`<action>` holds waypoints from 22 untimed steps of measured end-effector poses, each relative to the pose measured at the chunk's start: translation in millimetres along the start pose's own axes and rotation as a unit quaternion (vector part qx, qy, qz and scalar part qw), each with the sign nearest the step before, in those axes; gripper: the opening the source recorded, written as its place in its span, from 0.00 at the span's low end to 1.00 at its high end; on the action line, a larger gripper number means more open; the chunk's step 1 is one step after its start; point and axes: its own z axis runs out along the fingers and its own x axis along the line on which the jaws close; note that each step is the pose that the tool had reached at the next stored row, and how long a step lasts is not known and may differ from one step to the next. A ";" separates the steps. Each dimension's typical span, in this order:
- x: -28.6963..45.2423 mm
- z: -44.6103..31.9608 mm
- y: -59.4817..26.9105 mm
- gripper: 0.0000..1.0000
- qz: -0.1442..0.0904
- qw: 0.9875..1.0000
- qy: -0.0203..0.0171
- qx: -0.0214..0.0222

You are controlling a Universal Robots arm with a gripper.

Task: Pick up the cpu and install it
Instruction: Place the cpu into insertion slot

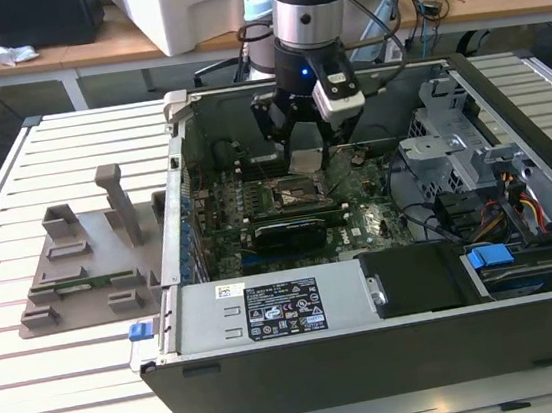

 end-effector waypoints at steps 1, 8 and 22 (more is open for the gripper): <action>0.0 0.0 0.0 0.55 0.006 1.000 0.000 0.001; 0.0 0.2 0.1 0.55 0.046 0.999 0.001 0.002; 0.0 0.6 0.1 0.55 0.131 0.991 0.005 0.001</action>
